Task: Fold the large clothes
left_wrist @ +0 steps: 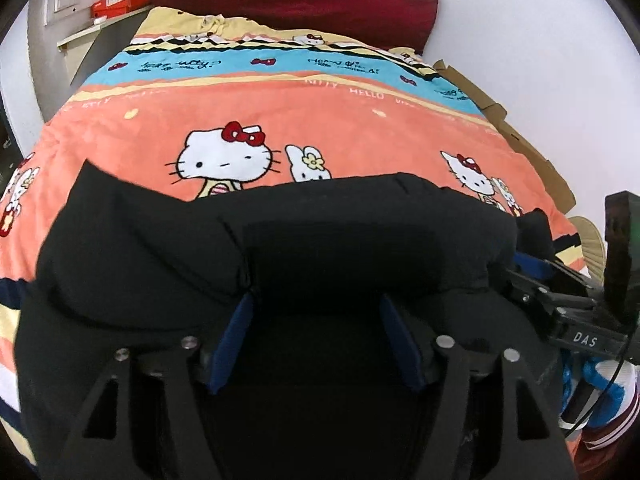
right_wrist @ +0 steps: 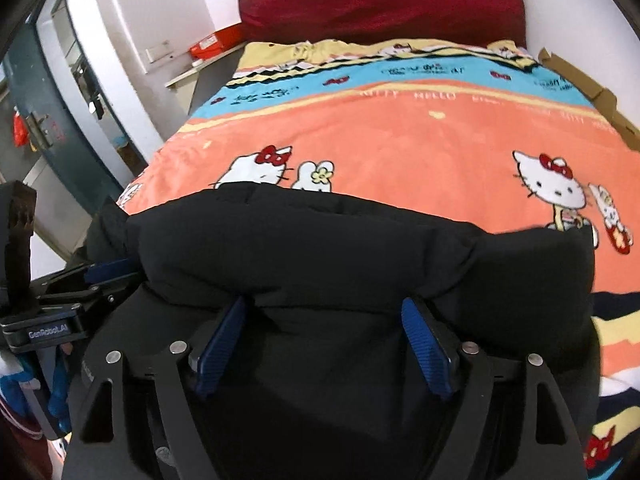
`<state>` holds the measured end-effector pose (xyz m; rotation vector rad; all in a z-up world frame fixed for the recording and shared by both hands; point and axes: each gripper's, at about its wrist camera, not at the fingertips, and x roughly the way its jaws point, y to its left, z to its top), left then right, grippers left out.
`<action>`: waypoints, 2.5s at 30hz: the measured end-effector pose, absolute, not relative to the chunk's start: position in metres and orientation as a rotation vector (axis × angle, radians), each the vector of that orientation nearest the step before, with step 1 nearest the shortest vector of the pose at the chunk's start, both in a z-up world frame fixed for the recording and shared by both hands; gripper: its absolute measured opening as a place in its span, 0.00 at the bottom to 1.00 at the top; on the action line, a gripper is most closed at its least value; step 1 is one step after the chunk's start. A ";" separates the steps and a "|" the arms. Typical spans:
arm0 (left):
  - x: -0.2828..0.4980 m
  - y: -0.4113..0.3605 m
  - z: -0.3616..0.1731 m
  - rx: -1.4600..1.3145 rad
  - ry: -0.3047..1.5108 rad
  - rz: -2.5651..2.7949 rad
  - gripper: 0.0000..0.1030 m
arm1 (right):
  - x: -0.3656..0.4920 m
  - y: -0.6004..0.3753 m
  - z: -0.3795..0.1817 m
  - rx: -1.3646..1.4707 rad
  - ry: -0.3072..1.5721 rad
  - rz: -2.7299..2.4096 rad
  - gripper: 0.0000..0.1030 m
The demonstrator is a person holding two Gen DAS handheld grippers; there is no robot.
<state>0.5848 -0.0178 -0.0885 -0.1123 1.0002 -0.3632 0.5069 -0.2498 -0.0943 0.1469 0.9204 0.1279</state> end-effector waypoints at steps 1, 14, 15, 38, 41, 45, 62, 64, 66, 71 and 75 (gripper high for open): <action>0.587 -0.018 -0.090 -0.118 1.002 -0.364 0.63 | 0.509 -0.252 -0.097 0.156 0.923 0.127 0.77; 0.566 0.039 -0.087 -0.139 1.027 -0.316 0.63 | 0.478 -0.293 -0.094 0.186 0.943 0.020 0.78; 0.563 0.050 -0.088 -0.142 1.033 -0.278 0.63 | 0.473 -0.300 -0.096 0.188 0.946 -0.006 0.78; 0.463 0.039 -0.099 -0.010 0.742 -0.156 0.66 | 0.389 -0.288 -0.111 0.176 0.769 0.056 0.85; 0.453 0.038 -0.098 0.021 0.715 -0.115 0.66 | 0.386 -0.296 -0.112 0.156 0.766 0.025 0.85; 0.436 0.035 -0.089 0.052 0.674 -0.087 0.66 | 0.383 -0.304 -0.105 0.115 0.767 -0.064 0.85; 0.417 0.038 -0.088 0.068 0.646 -0.083 0.66 | 0.357 -0.265 -0.106 0.134 0.689 0.064 0.94; 0.417 0.038 -0.090 0.068 0.646 -0.082 0.66 | 0.354 -0.271 -0.108 0.137 0.689 0.047 0.94; 0.417 0.039 -0.091 0.067 0.646 -0.082 0.66 | 0.352 -0.277 -0.109 0.138 0.692 0.029 0.94; 0.417 0.039 -0.091 0.068 0.645 -0.077 0.66 | 0.350 -0.282 -0.106 0.125 0.707 -0.001 0.94; 0.416 0.039 -0.093 0.075 0.643 -0.073 0.66 | 0.348 -0.281 -0.106 0.115 0.710 -0.003 0.94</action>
